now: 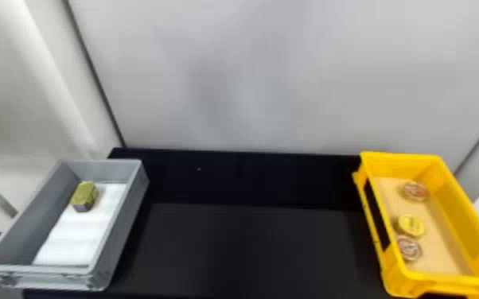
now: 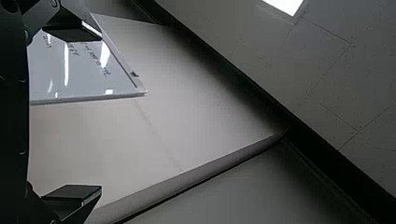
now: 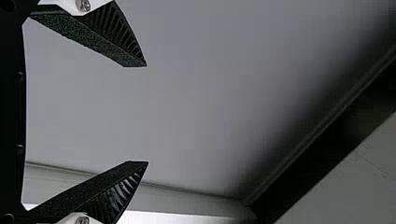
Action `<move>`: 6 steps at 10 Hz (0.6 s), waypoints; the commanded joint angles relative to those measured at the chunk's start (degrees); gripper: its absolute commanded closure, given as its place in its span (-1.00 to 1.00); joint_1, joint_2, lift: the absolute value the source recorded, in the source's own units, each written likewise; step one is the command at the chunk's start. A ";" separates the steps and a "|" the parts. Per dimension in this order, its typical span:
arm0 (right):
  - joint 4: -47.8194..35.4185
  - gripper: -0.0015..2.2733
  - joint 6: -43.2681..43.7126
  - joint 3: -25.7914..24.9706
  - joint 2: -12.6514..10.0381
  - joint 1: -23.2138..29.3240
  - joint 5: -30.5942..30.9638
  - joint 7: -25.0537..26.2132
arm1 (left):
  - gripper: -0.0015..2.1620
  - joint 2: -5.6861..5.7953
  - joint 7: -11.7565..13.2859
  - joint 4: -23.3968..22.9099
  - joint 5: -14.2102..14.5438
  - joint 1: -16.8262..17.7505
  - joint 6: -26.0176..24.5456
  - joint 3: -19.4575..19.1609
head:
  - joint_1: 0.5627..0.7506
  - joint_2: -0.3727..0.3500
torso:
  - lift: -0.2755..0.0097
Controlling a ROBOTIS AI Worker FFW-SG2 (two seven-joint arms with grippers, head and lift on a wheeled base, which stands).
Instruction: Pick up the round yellow can and place it in the yellow rectangular box
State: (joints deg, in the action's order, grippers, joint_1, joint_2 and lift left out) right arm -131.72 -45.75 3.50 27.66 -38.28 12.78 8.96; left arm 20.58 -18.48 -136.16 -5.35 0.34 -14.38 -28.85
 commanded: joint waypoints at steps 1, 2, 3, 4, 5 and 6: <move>-2.31 -1.00 0.37 0.63 1.78 -2.32 -0.38 1.50 | -0.88 0.35 -0.17 -0.60 -0.54 0.02 -0.04 -0.60 | 0.46 0.18 | 0.91; -2.22 -1.00 1.34 0.90 2.31 -2.50 -0.38 1.76 | -0.89 0.26 -0.17 -0.68 -0.80 -0.07 0.05 -0.60 | 0.46 0.18 | 0.91; -2.40 -1.00 2.04 0.98 2.39 -2.50 -0.20 1.76 | -0.89 0.26 -0.08 -0.77 -0.89 -0.07 0.05 -0.60 | 0.46 0.18 | 0.91; -2.48 -1.00 3.62 1.51 2.66 -2.50 1.12 1.67 | -0.89 0.26 -0.08 -0.77 -0.98 -0.16 0.05 -0.60 | 0.46 0.18 | 0.91; -2.48 -1.00 3.80 1.78 2.66 -2.85 1.20 1.67 | -0.90 0.26 0.19 -0.77 -1.15 -0.25 0.13 -0.60 | 0.46 0.18 | 0.91; -2.57 -1.00 4.50 1.60 2.66 -2.94 1.03 1.85 | -0.90 0.17 0.27 -0.77 -1.33 -0.34 0.13 -0.60 | 0.46 0.18 | 0.91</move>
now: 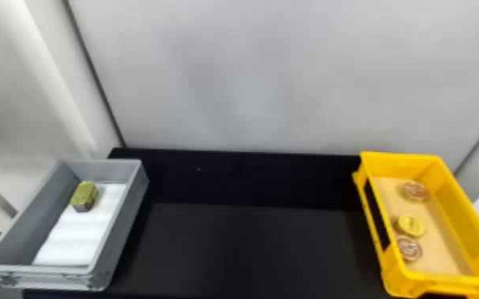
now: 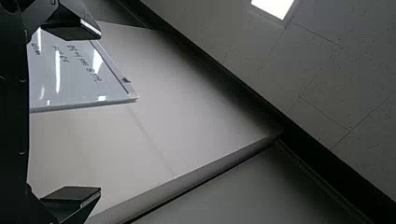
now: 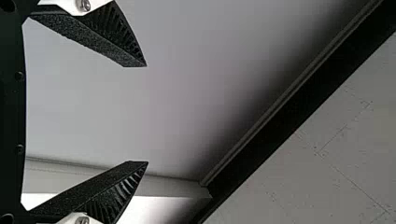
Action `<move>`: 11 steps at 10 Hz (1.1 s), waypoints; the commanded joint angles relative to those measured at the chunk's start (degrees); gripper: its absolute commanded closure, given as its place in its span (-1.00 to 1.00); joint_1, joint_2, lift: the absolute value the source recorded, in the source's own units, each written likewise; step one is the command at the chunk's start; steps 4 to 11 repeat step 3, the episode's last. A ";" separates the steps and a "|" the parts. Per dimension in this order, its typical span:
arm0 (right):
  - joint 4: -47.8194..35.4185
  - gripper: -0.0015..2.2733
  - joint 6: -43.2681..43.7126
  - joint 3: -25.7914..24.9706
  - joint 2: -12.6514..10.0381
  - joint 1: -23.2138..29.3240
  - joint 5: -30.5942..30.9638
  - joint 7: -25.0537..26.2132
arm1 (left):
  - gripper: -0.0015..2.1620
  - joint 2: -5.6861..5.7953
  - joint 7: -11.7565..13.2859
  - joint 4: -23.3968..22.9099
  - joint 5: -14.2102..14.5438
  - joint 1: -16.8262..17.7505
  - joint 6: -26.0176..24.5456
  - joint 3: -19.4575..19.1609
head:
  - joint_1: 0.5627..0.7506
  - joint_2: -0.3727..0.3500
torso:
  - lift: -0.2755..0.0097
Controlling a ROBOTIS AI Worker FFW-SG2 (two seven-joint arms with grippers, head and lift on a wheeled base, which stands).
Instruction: Pick up the round yellow can and place it in the yellow rectangular box
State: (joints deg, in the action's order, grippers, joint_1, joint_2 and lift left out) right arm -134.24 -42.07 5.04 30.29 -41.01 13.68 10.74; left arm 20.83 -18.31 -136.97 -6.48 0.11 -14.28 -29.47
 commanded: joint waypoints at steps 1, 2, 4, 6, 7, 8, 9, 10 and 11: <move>-0.06 -1.00 1.62 -0.21 0.03 0.05 0.13 0.60 | -0.91 -0.17 0.20 -0.05 -0.38 -0.28 0.03 0.10 | 0.46 0.18 | 0.91; -0.06 -1.00 1.18 -0.21 0.03 0.05 -0.23 1.12 | -0.91 -0.17 0.20 0.04 -0.46 -0.37 0.03 0.10 | 0.39 0.18 | 0.91; 0.12 -1.00 1.62 -0.30 0.03 0.23 -0.23 1.21 | -0.91 -0.17 0.20 0.04 -0.55 -0.37 0.03 0.19 | 0.39 0.18 | 0.91; 0.12 -1.00 1.62 -0.30 0.03 0.23 -0.23 1.21 | -0.91 -0.17 0.20 0.04 -0.55 -0.37 0.03 0.19 | 0.39 0.18 | 0.91; 0.12 -1.00 1.62 -0.30 0.03 0.23 -0.23 1.21 | -0.91 -0.17 0.20 0.04 -0.55 -0.37 0.03 0.19 | 0.39 0.18 | 0.91; 0.12 -1.00 1.62 -0.30 0.03 0.23 -0.23 1.21 | -0.91 -0.17 0.20 0.04 -0.55 -0.37 0.03 0.19 | 0.39 0.18 | 0.91; 0.12 -1.00 1.62 -0.30 0.03 0.23 -0.23 1.21 | -0.91 -0.17 0.20 0.04 -0.55 -0.37 0.03 0.19 | 0.39 0.18 | 0.91; 0.12 -1.00 1.62 -0.30 0.03 0.23 -0.23 1.21 | -0.91 -0.17 0.20 0.04 -0.55 -0.37 0.03 0.19 | 0.39 0.18 | 0.91; 0.12 -1.00 1.62 -0.30 0.03 0.23 -0.23 1.21 | -0.91 -0.17 0.20 0.04 -0.55 -0.37 0.03 0.19 | 0.39 0.18 | 0.91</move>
